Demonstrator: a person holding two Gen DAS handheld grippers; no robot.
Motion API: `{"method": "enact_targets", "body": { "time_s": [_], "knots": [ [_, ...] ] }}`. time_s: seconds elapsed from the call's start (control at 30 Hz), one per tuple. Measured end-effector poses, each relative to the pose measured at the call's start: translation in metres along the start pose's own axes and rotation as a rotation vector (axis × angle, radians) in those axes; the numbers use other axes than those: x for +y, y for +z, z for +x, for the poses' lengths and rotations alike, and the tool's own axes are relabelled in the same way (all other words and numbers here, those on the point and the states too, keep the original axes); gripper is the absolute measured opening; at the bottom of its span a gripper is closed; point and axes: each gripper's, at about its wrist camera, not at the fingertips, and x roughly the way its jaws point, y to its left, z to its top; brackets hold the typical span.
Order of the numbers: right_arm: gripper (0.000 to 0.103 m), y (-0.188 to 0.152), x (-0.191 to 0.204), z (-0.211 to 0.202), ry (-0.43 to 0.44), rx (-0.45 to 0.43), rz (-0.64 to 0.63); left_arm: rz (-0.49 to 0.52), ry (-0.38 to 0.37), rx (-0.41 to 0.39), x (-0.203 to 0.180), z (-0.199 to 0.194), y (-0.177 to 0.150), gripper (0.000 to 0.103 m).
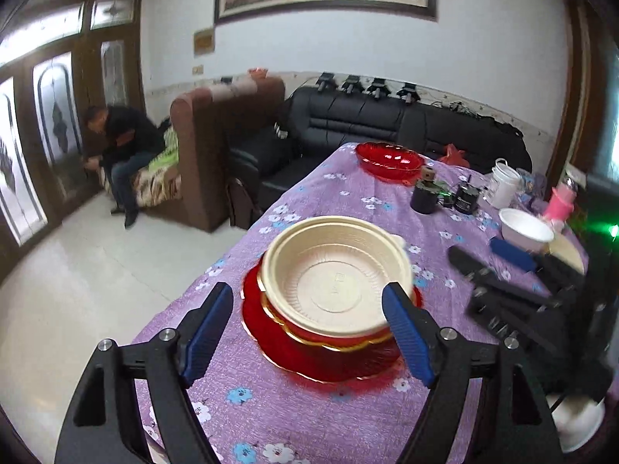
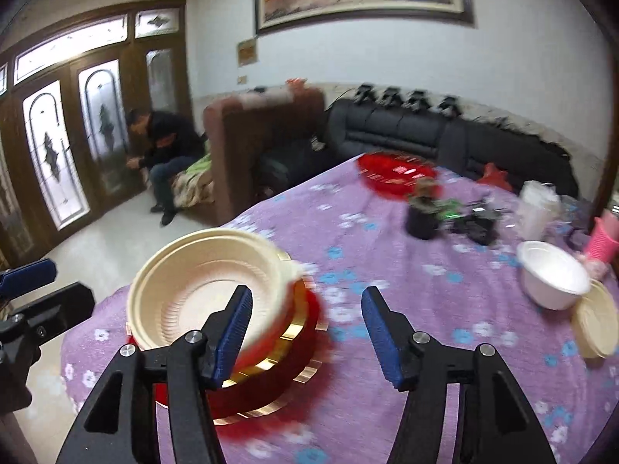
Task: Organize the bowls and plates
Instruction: 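Move the right gripper to the white bowl and grasp its rim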
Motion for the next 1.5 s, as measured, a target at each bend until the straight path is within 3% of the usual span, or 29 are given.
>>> {"method": "enact_targets", "body": {
  "time_s": [0.1, 0.37, 0.7, 1.03, 1.27, 1.5],
  "knots": [
    [0.074, -0.009, -0.025, -0.014, -0.052, -0.018, 0.019, 0.06, -0.02, -0.005, -0.027, -0.003, -0.007, 0.083],
    [0.074, -0.047, -0.093, -0.018, -0.015, 0.122, 0.187, 0.214, -0.052, 0.047, -0.092, 0.007, -0.025, 0.083],
    [0.074, -0.075, -0.145, -0.024, -0.043, 0.155, 0.311, 0.333, -0.064, 0.084, -0.145, 0.015, -0.04, 0.083],
    [0.074, -0.093, -0.18, -0.023, -0.059, 0.159, 0.399, 0.376, -0.088, 0.137, -0.173, 0.031, -0.047, 0.083],
    [0.074, -0.1, -0.201, -0.024, -0.108, 0.135, 0.468, 0.346, -0.193, 0.193, -0.195, 0.058, -0.038, 0.083],
    [0.074, -0.104, -0.222, -0.03, -0.183, 0.104, 0.532, 0.269, -0.282, 0.217, -0.22, 0.115, -0.032, 0.083]
  ]
}}
